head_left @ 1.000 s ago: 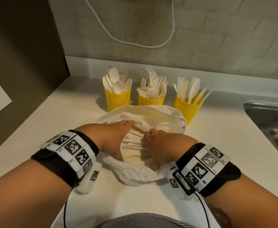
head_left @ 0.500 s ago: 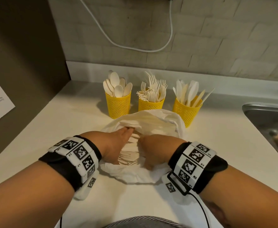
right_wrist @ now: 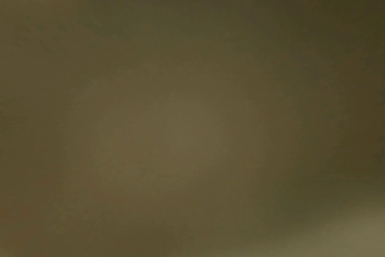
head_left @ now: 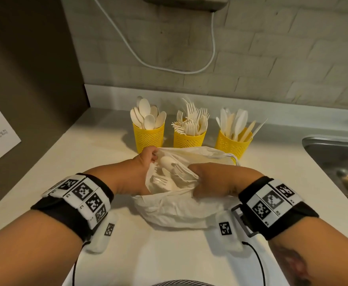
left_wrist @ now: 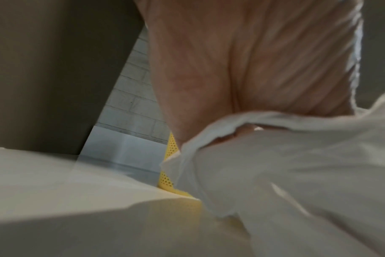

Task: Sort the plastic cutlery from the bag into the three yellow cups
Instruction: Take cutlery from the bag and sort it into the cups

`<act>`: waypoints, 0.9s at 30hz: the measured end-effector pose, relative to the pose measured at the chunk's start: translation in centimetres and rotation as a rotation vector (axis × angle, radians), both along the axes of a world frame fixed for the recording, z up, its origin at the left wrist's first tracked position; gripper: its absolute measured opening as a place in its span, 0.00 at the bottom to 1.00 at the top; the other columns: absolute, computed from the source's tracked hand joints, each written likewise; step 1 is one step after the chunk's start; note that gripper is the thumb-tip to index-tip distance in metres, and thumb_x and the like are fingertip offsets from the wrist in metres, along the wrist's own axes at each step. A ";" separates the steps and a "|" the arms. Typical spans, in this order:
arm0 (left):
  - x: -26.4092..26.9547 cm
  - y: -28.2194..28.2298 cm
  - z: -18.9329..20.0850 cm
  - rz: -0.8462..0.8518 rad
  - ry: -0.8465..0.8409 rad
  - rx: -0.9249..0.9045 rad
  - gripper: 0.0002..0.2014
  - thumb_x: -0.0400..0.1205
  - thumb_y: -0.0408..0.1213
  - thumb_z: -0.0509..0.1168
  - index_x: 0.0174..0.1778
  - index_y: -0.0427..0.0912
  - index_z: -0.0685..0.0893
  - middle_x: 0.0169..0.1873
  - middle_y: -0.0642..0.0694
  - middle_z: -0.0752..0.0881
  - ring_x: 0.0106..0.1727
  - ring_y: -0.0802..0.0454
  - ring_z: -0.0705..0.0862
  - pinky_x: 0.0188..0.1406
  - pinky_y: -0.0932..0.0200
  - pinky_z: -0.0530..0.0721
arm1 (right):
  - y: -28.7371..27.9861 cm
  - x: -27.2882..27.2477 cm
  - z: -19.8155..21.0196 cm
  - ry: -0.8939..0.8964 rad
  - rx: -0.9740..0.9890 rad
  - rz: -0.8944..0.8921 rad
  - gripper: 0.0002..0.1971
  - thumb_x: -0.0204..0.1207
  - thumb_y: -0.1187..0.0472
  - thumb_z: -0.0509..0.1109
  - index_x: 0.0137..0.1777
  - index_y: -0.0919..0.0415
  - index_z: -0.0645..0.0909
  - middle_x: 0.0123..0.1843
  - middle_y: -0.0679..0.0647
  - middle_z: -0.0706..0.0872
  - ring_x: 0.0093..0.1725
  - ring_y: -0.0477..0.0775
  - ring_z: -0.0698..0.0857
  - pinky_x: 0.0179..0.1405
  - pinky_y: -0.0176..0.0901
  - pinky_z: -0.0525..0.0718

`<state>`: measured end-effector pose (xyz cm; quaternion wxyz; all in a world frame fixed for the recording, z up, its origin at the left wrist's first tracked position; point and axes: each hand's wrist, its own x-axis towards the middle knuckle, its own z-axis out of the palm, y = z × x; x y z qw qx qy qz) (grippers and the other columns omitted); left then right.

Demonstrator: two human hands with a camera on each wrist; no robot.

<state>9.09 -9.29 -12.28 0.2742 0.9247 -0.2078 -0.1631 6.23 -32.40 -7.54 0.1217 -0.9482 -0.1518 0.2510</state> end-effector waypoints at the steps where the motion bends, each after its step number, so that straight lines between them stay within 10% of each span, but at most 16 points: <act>1: 0.1 0.2 0.0 0.004 -0.004 0.014 0.65 0.59 0.48 0.87 0.81 0.50 0.45 0.77 0.53 0.66 0.74 0.54 0.71 0.74 0.59 0.70 | -0.2 0.1 0.0 0.002 0.031 -0.018 0.23 0.70 0.56 0.75 0.66 0.47 0.77 0.62 0.47 0.85 0.63 0.53 0.82 0.65 0.50 0.80; 13: 0.0 0.5 0.9 -0.069 -0.090 0.151 0.35 0.66 0.53 0.78 0.71 0.52 0.80 0.72 0.52 0.73 0.72 0.51 0.74 0.72 0.53 0.75 | -1.8 -0.4 -0.7 0.079 0.231 -0.007 0.22 0.69 0.55 0.79 0.63 0.41 0.82 0.58 0.39 0.89 0.60 0.45 0.86 0.67 0.53 0.82; 16: 0.4 0.8 0.8 -0.054 -0.097 0.247 0.15 0.73 0.52 0.75 0.52 0.53 0.85 0.72 0.50 0.74 0.70 0.48 0.76 0.69 0.53 0.77 | -1.9 -0.4 -0.5 0.083 0.256 -0.010 0.19 0.72 0.56 0.77 0.63 0.44 0.83 0.59 0.41 0.89 0.61 0.47 0.85 0.68 0.54 0.81; 21: 0.7 0.9 0.1 -0.089 -0.121 0.346 0.46 0.64 0.69 0.72 0.78 0.55 0.72 0.79 0.56 0.68 0.79 0.51 0.68 0.78 0.48 0.70 | -2.2 -0.4 -0.5 0.110 0.375 -0.034 0.19 0.75 0.64 0.75 0.61 0.42 0.83 0.59 0.40 0.88 0.62 0.46 0.84 0.69 0.49 0.80; 27: 1.0 1.4 0.7 0.044 -0.020 0.284 0.42 0.69 0.72 0.60 0.75 0.51 0.78 0.81 0.55 0.69 0.77 0.49 0.71 0.76 0.49 0.70 | -2.9 -0.7 -0.3 0.154 0.407 0.003 0.25 0.77 0.66 0.73 0.59 0.29 0.78 0.53 0.27 0.87 0.57 0.33 0.84 0.62 0.35 0.82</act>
